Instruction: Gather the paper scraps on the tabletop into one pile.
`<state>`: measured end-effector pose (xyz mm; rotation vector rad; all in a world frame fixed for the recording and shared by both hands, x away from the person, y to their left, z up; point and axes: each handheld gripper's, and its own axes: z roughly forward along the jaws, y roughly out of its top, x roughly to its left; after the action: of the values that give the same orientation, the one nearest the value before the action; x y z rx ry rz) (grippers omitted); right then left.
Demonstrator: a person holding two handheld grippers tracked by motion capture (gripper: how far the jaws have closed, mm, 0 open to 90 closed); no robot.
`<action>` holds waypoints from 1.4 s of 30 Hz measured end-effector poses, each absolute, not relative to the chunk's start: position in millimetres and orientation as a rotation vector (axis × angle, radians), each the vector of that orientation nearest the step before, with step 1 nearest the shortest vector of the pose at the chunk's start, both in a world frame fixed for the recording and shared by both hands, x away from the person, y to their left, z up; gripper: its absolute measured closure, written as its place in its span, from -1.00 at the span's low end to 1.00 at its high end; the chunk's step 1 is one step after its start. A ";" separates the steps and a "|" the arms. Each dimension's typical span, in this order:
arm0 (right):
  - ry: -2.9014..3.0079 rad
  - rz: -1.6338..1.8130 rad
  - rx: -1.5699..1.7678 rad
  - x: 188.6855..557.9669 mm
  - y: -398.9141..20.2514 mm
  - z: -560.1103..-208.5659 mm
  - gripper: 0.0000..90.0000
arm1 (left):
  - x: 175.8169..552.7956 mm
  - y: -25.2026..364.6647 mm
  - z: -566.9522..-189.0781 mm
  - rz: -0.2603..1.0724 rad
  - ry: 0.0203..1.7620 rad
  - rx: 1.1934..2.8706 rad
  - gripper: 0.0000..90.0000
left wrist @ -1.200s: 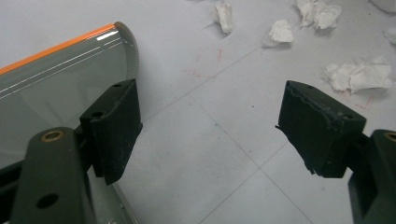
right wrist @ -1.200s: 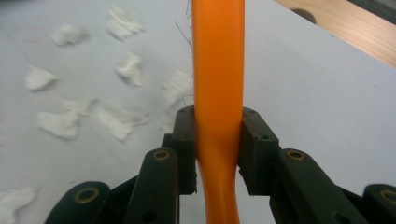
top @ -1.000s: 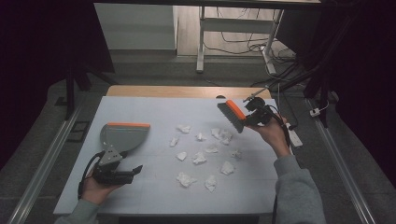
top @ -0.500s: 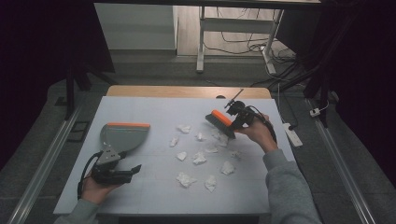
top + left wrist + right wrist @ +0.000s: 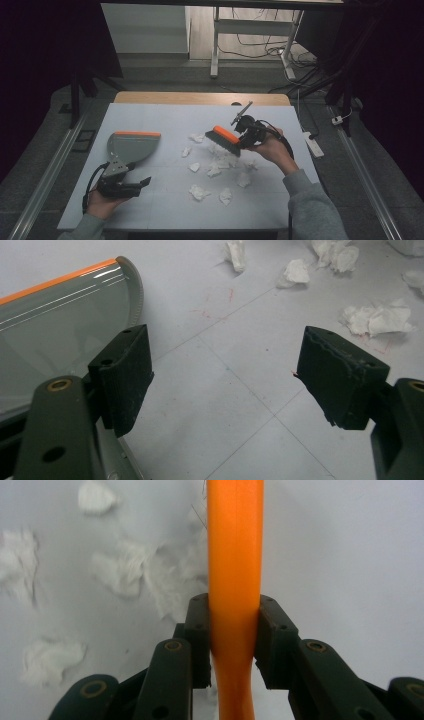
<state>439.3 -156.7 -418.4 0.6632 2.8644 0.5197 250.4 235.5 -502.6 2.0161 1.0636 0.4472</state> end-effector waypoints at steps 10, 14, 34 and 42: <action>2.767 0.600 0.727 462.3 -152.4 -410.0 0.57 | 250.8 236.1 -503.2 0.447 1.065 2.018 -0.48; 2.707 0.595 0.750 471.7 -152.0 -409.5 0.57 | 251.5 236.2 -504.3 0.443 1.068 2.020 -0.48; 2.791 0.572 0.677 509.3 -101.6 -435.8 0.57 | 252.4 236.8 -505.9 0.434 1.070 2.023 -0.48; 2.806 0.544 0.637 517.5 -92.0 -446.5 0.57 | 251.7 237.5 -506.2 0.431 1.073 2.019 -0.47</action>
<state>517.5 -92.0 -446.5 0.6372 2.8056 0.5439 251.7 237.5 -506.2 2.0194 1.0734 0.4308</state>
